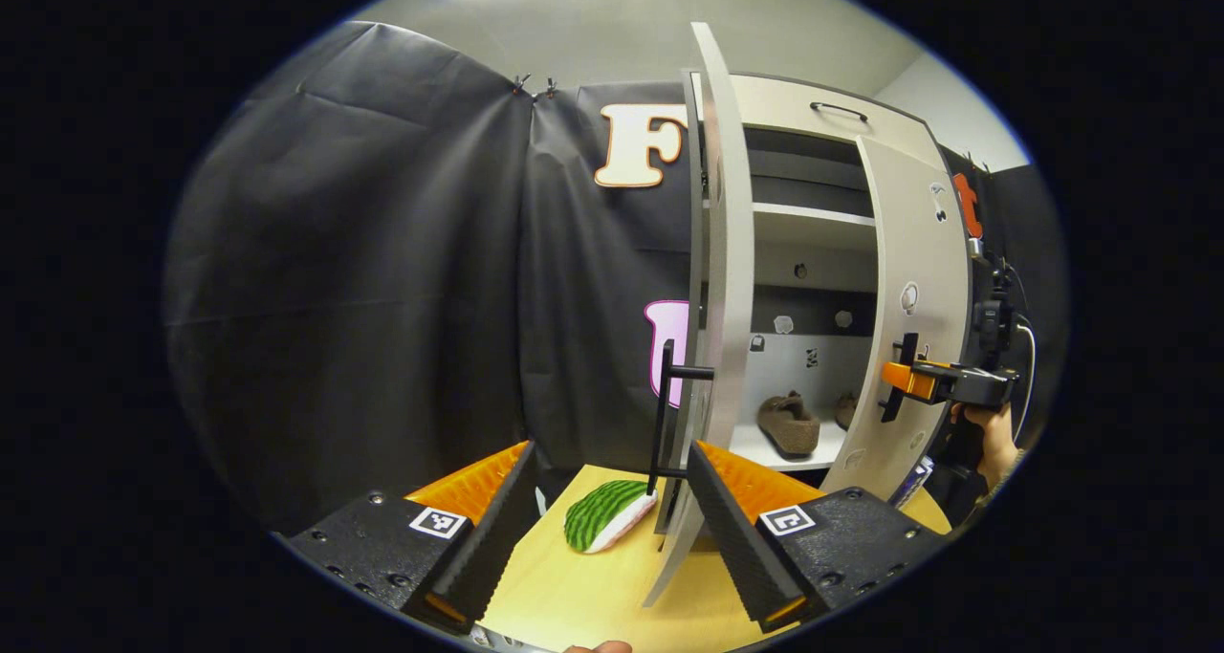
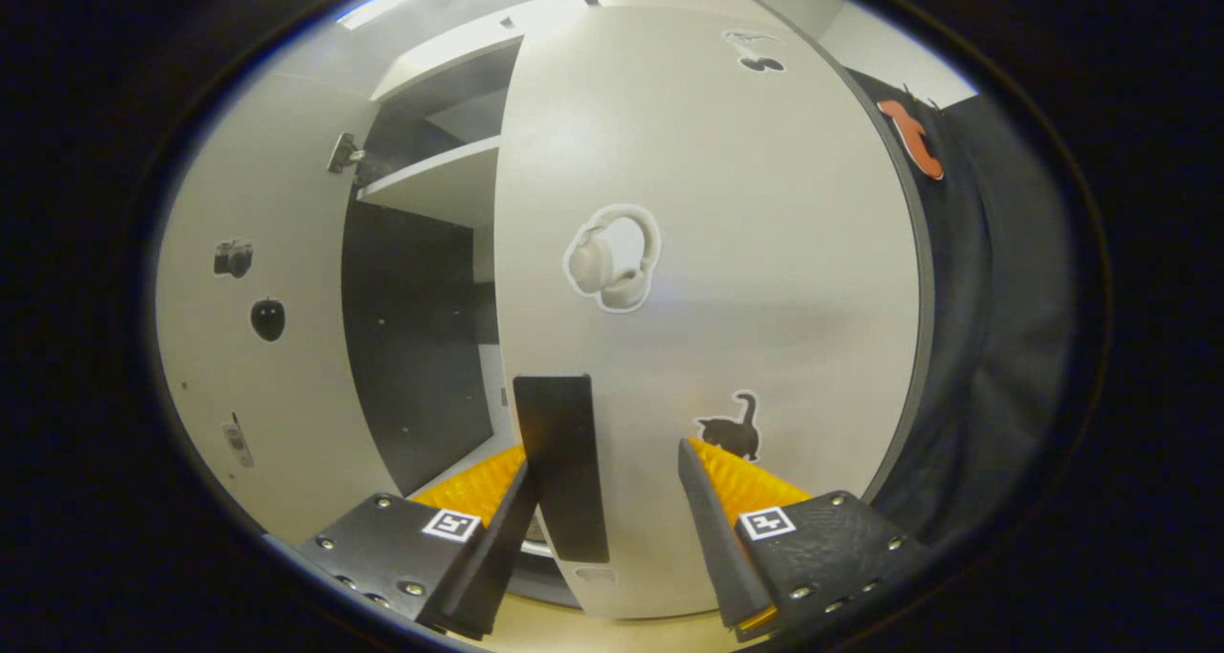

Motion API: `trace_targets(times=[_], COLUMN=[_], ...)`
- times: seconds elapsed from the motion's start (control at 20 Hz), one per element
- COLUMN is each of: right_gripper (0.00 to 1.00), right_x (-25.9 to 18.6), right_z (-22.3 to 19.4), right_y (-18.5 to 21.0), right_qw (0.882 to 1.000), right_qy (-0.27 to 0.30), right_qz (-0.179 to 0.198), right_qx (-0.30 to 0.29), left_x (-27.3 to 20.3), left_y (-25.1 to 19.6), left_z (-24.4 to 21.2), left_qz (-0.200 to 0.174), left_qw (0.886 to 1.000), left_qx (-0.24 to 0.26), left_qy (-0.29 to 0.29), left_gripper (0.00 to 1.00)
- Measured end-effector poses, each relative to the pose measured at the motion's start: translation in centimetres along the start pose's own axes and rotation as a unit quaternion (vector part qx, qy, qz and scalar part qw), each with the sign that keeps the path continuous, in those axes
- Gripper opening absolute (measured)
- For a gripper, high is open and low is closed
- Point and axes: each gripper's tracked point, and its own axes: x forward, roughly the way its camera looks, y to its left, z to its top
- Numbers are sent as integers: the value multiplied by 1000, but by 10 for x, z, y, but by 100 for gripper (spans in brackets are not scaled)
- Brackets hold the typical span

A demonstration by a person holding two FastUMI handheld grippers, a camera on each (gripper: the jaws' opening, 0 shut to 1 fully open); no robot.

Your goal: Grab one shoe with the right hand and put it into the shoe cabinet, grab the other shoe with the left hand and put it into the shoe cabinet; then close the right door with the right hand and the left door with the left hand.

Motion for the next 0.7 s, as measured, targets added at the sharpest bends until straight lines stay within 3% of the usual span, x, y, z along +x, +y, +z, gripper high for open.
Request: trace_targets(times=[0.35, 0.7], right_gripper=[84, 85], right_x=[4, -9], right_z=[-2, -2], right_y=[1, 0], right_qw=[1000, 999], right_qy=[2, 0], right_qz=[-8, 7], right_qx=[-4, 34], left_x=[19, 40], left_y=[-3, -13], left_z=[-22, -23], left_qz=[-39, -98], left_qw=[999, 995], left_qx=[24, -5], left_qy=[15, 8], left_gripper=[95, 92])
